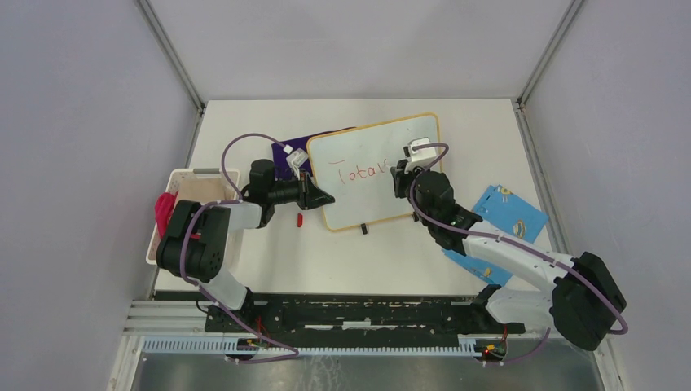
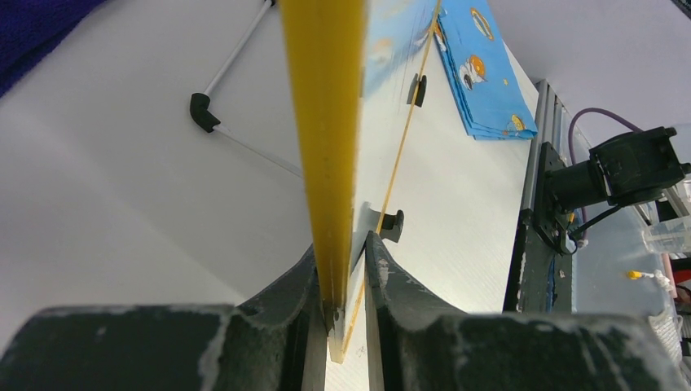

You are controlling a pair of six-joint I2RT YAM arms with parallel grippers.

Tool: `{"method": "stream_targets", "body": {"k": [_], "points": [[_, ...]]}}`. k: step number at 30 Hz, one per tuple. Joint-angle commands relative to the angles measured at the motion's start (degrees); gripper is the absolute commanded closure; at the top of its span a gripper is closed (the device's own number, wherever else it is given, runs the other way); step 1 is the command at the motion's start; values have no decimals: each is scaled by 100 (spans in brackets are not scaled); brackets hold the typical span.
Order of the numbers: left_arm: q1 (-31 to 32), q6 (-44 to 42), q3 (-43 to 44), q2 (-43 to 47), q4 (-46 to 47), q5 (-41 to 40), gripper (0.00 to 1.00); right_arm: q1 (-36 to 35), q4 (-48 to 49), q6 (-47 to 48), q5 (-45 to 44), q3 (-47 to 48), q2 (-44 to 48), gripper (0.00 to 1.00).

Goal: Write a sentence on the whiteboard

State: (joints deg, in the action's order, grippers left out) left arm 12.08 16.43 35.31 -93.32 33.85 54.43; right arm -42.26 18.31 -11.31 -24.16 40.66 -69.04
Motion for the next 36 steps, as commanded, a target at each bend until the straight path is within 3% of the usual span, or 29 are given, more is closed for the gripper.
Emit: {"method": "stream_targets", "body": {"k": [1, 27, 36], "points": [[2, -511, 19, -76, -449, -820, 98, 18, 129, -106, 22, -213, 167, 100], [40, -577, 28, -77, -537, -848, 98, -208, 228, -362, 908, -411, 85, 100], [40, -568, 44, -93, -537, -847, 98, -148, 223, -272, 469, -231, 823, 100]]}}
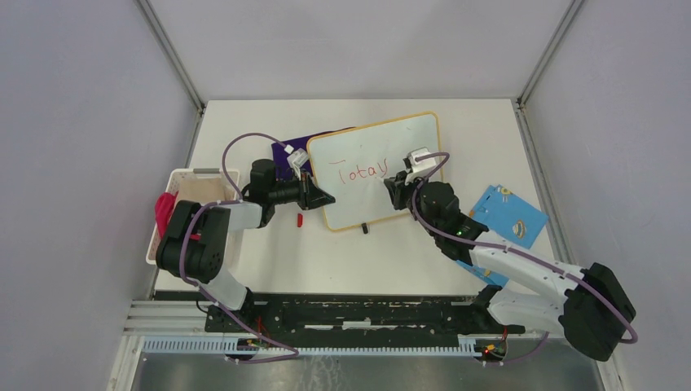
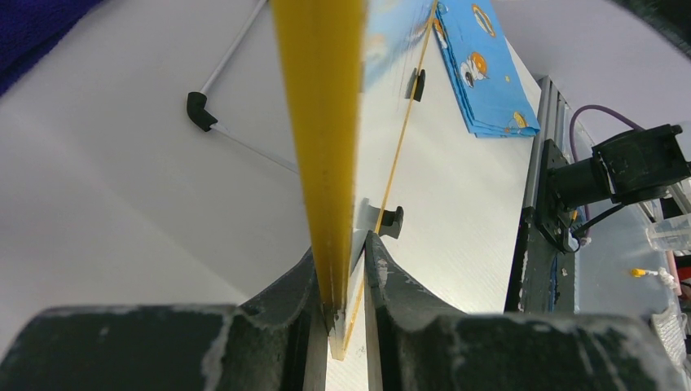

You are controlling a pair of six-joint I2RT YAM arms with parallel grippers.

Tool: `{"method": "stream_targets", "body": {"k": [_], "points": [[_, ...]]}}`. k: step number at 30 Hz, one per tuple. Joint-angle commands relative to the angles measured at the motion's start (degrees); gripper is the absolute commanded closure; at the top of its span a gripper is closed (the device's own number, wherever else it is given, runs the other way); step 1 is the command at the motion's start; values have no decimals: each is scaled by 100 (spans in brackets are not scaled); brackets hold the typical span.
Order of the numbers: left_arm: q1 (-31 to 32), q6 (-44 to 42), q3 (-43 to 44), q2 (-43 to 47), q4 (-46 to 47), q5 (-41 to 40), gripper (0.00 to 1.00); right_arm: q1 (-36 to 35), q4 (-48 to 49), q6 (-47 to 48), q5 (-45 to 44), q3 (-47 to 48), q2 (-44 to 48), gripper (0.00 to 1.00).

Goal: Write a sentence on the whiteboard

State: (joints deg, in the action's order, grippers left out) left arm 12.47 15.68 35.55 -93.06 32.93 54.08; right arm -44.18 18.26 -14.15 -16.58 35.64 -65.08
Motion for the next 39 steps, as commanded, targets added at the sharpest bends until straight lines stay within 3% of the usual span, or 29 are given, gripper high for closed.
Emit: {"method": "stream_targets", "body": {"k": [1, 7, 19, 39], "points": [[1, -491, 16, -112, -445, -812, 98, 80, 219, 40, -406, 317, 493, 100], [1, -500, 8, -81, -445, -847, 98, 307, 165, 249, -1162, 543, 571, 100], [34, -553, 31, -81, -524, -888, 98, 559, 231, 145, -641, 997, -32, 100], [36, -608, 43, -99, -582, -900, 98, 684, 307, 28, -551, 1007, -407, 100]]}}
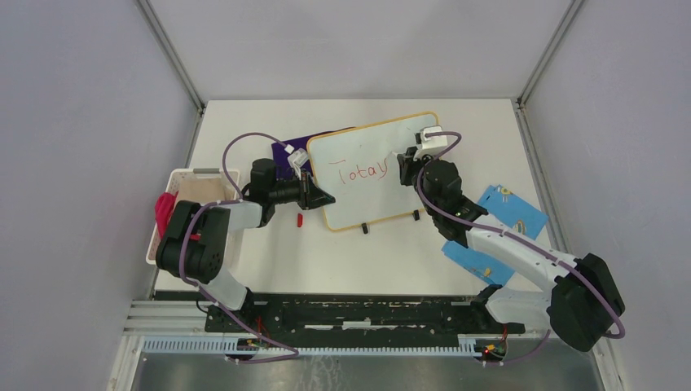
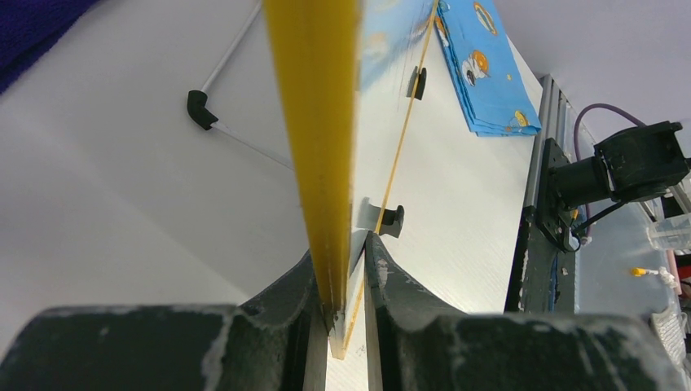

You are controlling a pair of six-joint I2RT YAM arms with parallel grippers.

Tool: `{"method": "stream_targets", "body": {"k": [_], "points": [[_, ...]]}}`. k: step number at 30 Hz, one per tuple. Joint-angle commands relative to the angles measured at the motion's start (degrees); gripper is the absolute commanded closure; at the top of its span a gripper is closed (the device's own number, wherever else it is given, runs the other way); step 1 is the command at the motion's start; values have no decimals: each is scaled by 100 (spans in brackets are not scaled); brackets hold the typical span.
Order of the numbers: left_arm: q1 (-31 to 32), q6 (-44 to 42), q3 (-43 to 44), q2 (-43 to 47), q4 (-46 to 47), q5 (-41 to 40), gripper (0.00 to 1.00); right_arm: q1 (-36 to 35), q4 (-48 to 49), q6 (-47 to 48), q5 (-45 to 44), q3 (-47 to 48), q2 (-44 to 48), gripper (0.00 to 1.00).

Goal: Write a sentence on the whiteboard

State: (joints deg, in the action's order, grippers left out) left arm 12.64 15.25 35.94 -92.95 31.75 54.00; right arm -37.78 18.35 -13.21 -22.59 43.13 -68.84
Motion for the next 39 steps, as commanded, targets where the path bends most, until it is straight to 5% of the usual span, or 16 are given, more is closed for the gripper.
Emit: {"method": "stream_targets", "body": {"k": [1, 39], "points": [[21, -562, 12, -114, -461, -891, 98, 40, 295, -65, 59, 249, -46, 100], [28, -617, 21, -103, -564, -972, 98, 101, -203, -136, -443, -165, 662, 100]]}}
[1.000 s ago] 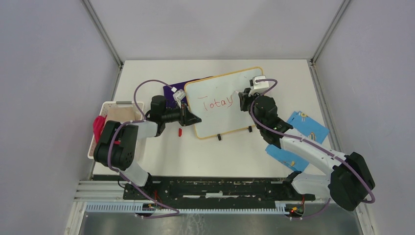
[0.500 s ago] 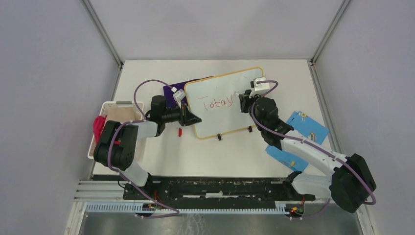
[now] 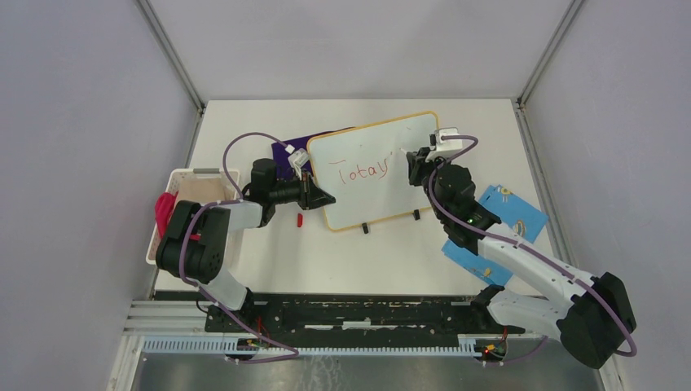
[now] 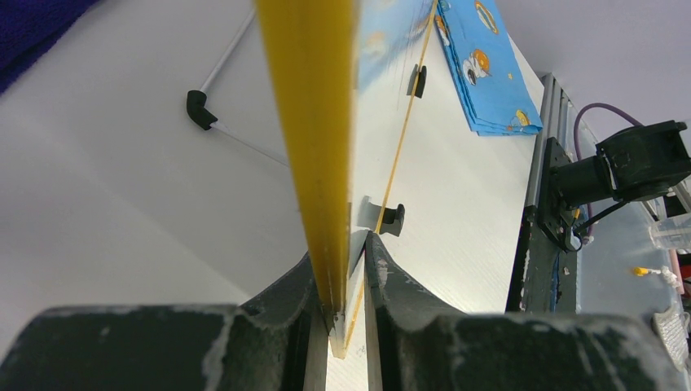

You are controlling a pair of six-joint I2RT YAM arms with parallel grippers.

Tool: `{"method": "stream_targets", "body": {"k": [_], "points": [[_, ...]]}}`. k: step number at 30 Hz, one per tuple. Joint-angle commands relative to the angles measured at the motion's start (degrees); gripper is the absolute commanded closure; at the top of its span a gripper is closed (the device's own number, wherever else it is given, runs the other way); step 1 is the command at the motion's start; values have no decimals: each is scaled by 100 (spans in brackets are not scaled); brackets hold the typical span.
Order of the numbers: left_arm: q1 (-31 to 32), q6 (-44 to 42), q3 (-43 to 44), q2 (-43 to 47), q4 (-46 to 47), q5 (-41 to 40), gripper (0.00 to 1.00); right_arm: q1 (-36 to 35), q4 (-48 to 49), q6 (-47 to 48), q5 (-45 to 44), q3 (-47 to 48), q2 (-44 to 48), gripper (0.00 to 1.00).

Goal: Write a sentence on the whiteboard

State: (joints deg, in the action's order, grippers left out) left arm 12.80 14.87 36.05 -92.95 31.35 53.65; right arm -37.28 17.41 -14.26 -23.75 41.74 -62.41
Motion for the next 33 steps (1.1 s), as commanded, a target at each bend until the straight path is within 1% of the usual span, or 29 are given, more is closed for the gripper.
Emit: {"method": "stream_targets", "body": {"k": [1, 21, 33], "points": [[12, -582, 10, -101, -525, -941, 98, 51, -111, -33, -345, -19, 4, 100], [38, -616, 28, -101, -556, -956, 98, 138, 19, -26, -242, 273, -452, 100], [39, -616, 37, -127, -565, -954, 98, 146, 70, -56, 148, 320, -640, 100]]}}
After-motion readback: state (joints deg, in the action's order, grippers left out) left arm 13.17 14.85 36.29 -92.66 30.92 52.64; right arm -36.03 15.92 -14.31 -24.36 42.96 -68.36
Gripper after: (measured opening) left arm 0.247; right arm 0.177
